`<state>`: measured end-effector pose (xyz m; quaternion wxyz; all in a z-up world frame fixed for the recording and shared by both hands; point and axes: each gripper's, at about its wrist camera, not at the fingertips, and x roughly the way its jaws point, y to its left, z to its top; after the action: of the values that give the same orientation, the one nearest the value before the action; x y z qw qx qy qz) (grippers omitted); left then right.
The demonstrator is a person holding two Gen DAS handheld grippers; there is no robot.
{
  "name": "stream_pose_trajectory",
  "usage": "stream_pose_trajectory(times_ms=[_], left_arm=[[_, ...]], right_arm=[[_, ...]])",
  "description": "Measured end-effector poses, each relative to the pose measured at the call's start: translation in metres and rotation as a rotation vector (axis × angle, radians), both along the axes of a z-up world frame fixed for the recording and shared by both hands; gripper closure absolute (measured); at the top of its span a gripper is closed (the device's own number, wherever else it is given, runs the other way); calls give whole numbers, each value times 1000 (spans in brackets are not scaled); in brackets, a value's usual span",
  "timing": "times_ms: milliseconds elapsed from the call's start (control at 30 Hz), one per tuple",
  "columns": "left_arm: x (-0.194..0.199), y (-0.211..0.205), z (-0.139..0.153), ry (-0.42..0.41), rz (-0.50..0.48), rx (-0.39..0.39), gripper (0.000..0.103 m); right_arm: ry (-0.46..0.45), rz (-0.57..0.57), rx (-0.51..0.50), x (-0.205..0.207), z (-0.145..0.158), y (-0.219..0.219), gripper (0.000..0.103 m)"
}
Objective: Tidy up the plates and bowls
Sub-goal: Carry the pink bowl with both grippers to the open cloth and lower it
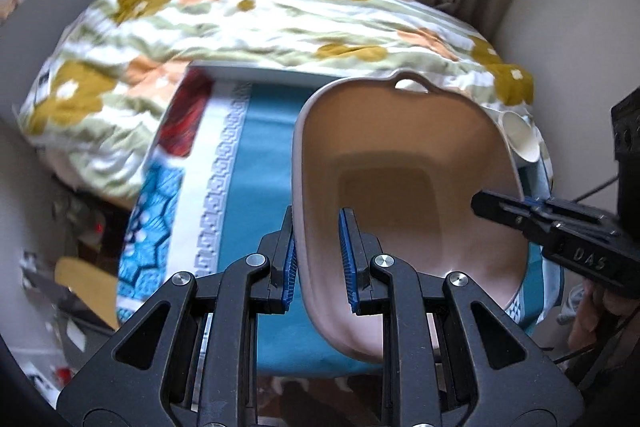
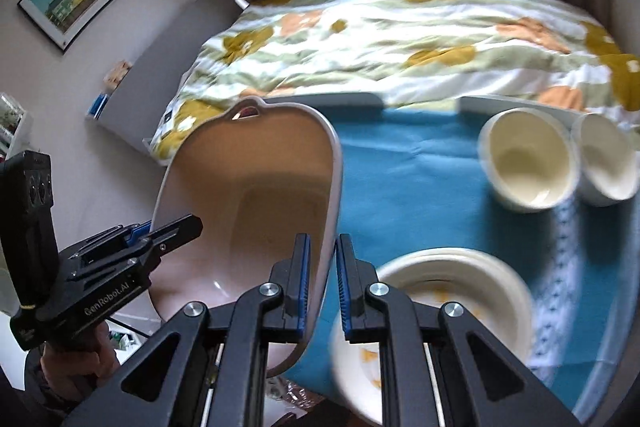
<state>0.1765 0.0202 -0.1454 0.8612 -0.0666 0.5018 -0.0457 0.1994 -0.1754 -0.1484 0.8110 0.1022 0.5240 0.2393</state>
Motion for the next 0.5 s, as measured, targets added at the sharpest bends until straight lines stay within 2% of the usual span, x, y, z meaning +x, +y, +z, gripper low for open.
stream_pose_trajectory(times_ms=[267, 500], left_arm=[[-6, 71, -58, 73, 0, 8, 86], [3, 96, -102, 100, -45, 29, 86]], right_arm=[[68, 6, -41, -4, -54, 71, 91], [100, -27, -88, -3, -94, 106, 91]])
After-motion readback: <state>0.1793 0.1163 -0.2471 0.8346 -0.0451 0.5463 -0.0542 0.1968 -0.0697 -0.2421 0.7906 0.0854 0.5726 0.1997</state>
